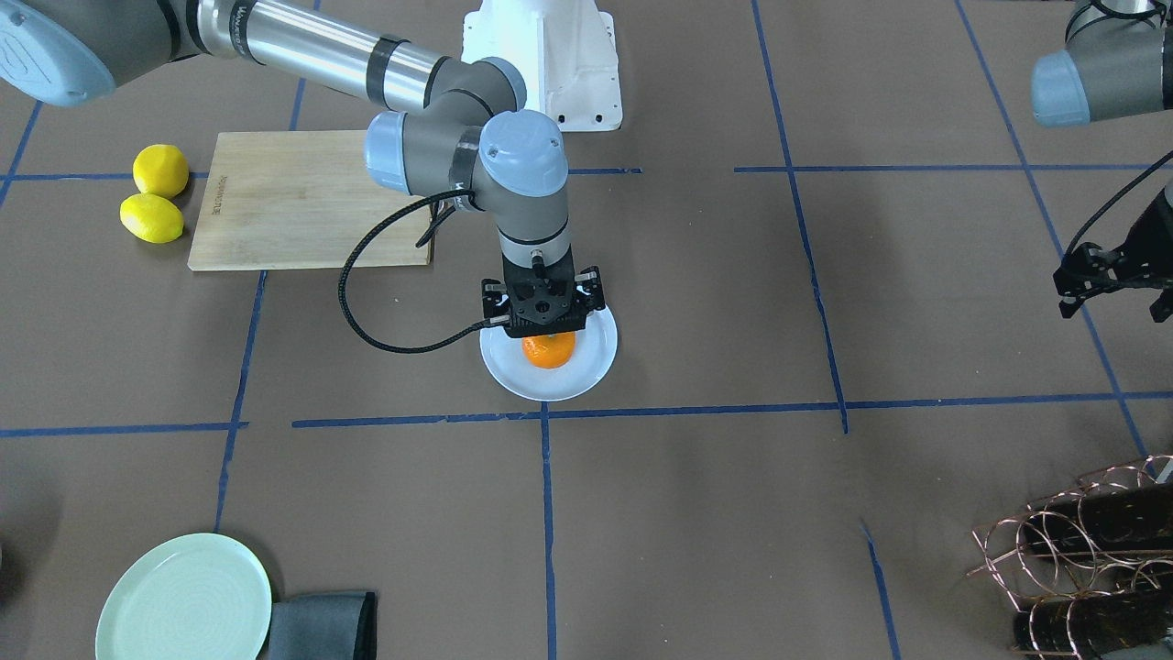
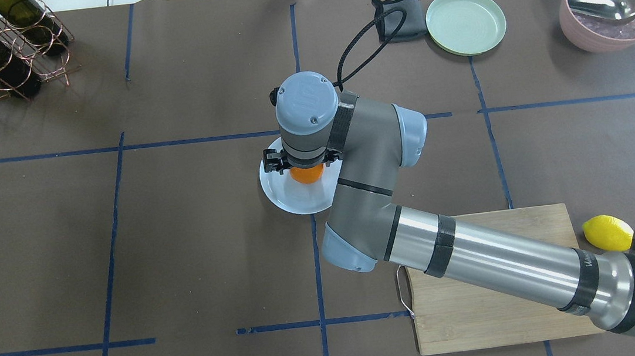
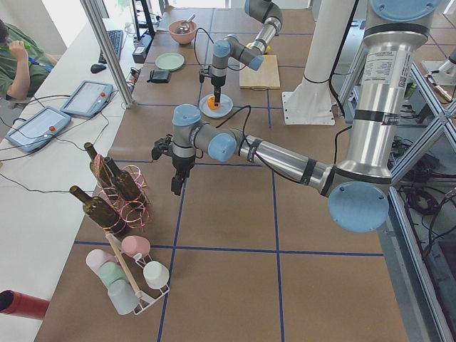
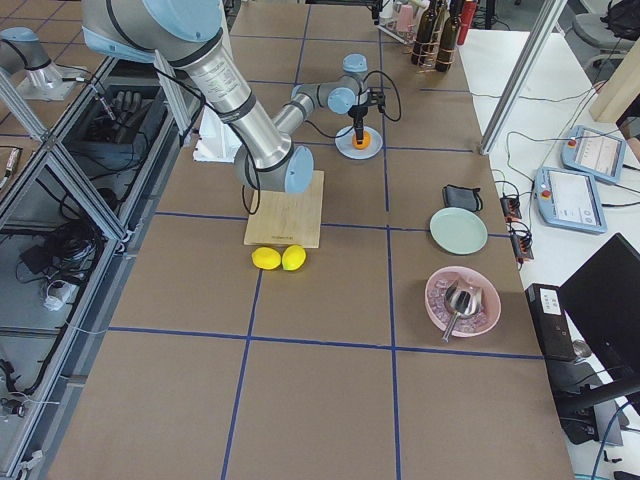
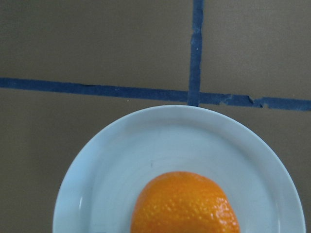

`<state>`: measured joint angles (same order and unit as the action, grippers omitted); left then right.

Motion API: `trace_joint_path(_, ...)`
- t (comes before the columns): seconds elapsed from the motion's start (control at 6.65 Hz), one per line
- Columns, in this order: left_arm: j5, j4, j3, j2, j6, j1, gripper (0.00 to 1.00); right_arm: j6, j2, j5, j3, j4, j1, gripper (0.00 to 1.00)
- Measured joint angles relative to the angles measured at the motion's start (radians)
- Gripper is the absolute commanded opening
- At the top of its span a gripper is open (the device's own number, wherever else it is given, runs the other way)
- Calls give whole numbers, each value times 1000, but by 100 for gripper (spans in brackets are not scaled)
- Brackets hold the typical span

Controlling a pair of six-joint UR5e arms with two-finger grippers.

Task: Pick orange to plate

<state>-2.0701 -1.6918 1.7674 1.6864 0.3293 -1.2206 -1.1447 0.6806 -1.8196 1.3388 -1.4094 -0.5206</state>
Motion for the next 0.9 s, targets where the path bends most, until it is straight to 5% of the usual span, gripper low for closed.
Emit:
trace_joint_path(0.45,-14,64,-20,-4,-171,-85,100,37,97,-87,220,-130,-85,100)
trace_joint_path(0.9,-224,133,-80,-54,-414,-245,100,255,317,-210,528,-318,-258,100)
